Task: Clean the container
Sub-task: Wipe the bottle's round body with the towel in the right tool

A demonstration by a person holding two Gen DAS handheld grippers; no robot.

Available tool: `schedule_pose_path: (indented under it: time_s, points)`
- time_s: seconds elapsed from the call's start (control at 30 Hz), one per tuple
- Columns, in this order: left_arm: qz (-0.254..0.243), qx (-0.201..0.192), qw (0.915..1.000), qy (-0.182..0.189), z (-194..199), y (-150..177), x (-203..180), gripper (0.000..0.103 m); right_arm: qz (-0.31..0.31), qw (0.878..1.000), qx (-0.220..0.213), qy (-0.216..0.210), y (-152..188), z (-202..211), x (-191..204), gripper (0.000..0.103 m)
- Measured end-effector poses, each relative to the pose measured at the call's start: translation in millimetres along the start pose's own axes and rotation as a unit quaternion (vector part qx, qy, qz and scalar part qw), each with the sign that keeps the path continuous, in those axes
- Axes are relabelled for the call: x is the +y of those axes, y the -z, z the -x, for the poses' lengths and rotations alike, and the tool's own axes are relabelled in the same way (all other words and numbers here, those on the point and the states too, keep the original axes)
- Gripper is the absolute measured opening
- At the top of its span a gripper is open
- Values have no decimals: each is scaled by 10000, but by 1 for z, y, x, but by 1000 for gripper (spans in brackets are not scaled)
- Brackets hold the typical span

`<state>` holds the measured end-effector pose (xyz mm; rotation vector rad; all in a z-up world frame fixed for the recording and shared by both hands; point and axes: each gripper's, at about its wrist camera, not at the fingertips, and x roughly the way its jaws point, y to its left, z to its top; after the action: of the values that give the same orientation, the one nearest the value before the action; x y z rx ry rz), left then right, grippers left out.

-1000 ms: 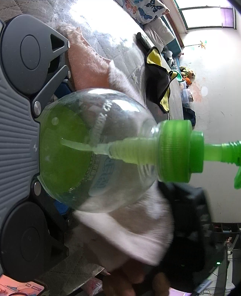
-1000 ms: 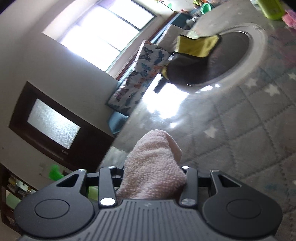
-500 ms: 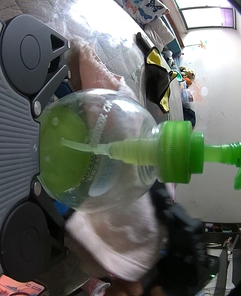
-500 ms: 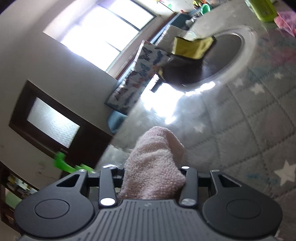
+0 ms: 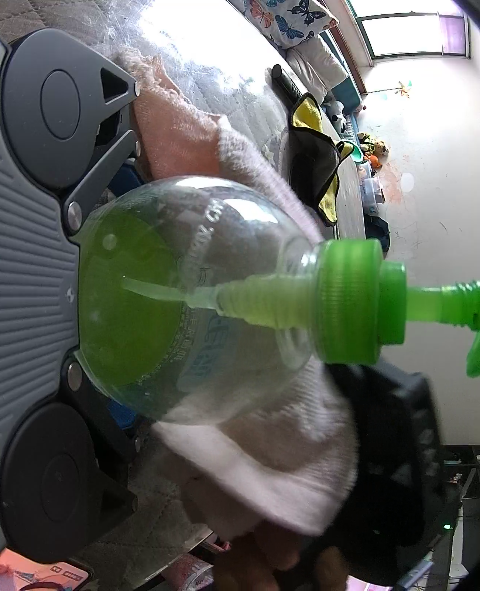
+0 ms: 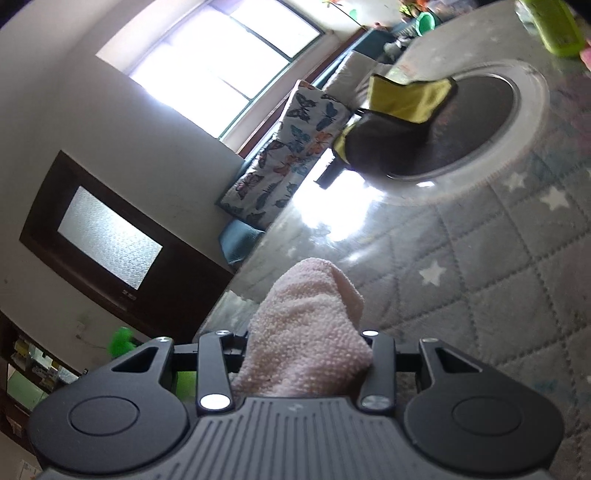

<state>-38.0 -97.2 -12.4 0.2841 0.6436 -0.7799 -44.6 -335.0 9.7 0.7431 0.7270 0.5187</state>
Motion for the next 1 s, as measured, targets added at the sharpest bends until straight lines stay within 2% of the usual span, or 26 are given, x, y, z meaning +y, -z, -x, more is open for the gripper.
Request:
schedule_pose_path:
  time_s: [0.2,0.37,0.47,0.73,1.0]
  points:
    - [2,-1,10000,1,0,0,0,103,-76,9993,191,296,14,-1,-20,41]
    - [3,-1,10000,1,0,0,0,103,-44,9993,210,305,19,10,-21,41]
    - [3,-1,10000,1,0,0,0,103,-29,9997,148,211,18,20,-16,41]
    - [3,-1,10000,1,0,0,1,103,-49,9992,-138,-385,-1,28,8,41]
    - [2,-1,10000,1,0,0,1,103,-103,9995,-83,-299,-4,5,4,41]
